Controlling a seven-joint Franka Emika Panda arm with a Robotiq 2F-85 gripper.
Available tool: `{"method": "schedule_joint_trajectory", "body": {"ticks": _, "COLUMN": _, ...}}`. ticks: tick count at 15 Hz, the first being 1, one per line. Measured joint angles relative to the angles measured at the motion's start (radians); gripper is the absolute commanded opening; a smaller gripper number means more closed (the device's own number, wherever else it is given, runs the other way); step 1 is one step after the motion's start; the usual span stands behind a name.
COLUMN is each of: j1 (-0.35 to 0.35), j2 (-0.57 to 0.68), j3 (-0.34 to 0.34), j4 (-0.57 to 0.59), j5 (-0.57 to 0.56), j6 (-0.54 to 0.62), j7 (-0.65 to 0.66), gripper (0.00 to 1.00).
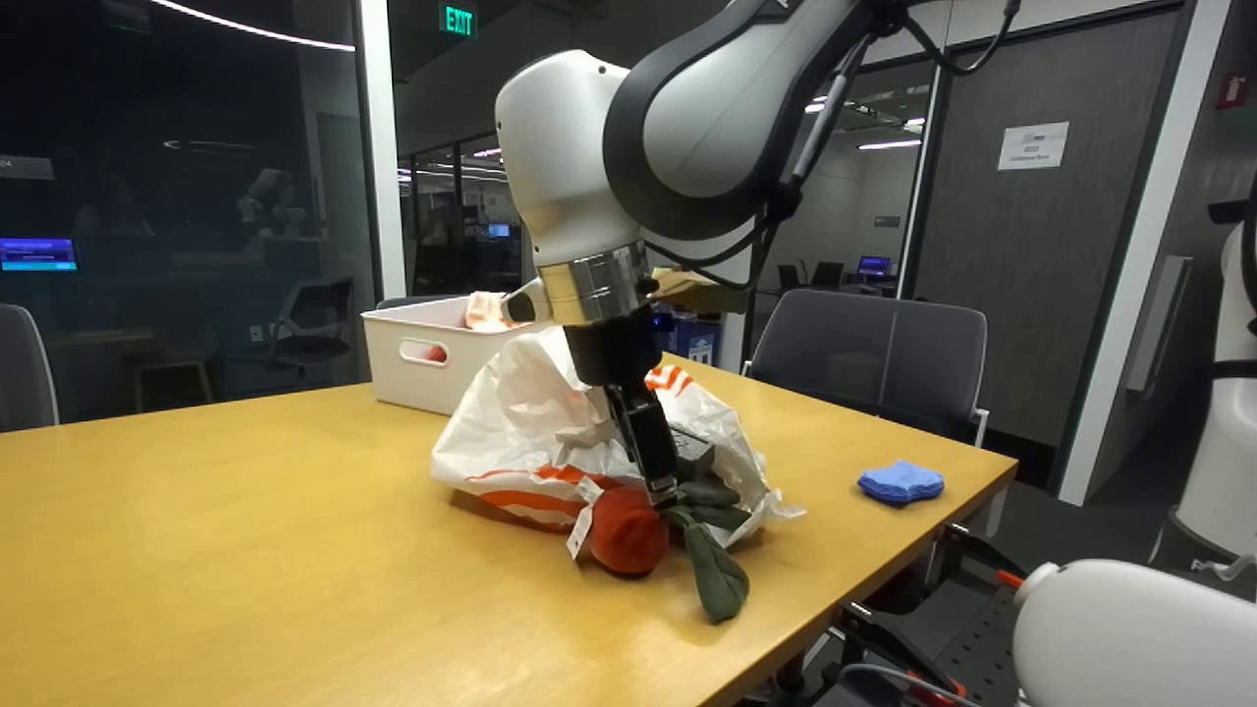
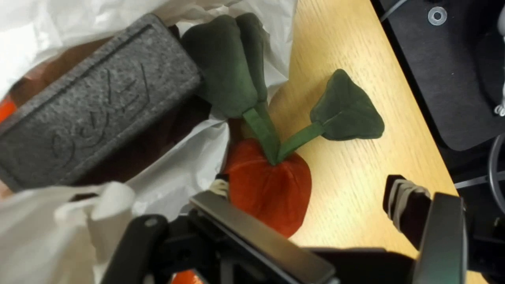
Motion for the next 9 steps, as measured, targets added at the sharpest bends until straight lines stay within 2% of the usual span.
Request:
{"method": "schedule_joint_trajectory", "body": {"ticks": 6, "j1": 0.000, "j2": 0.042, "j3": 0.001, "j4": -0.014, "j5": -0.034, "j6": 0.084, "j7": -0.003, "gripper": 1.00}}
{"method": "schedule_joint_trajectory", "body": {"ticks": 7, "j1": -0.001, "j2": 0.057, "j3": -0.004, "j4": -0.015, "j5": -0.041, "j6": 0.103, "j7": -0.003, "gripper": 0.98}}
{"method": "schedule_joint_trajectory", "body": {"ticks": 8, "j1": -0.002, "j2": 0.074, "j3": -0.010, "j4": -0.015, "j5": -0.046, "j6": 0.121, "j7": -0.003, "gripper": 0.73}}
{"method": "schedule_joint_trajectory", "body": {"ticks": 9, "j1": -0.003, "j2": 0.089, "j3": -0.015, "j4": -0.015, "j5": -0.050, "j6": 0.138, "j7": -0.003, "gripper": 0.73}}
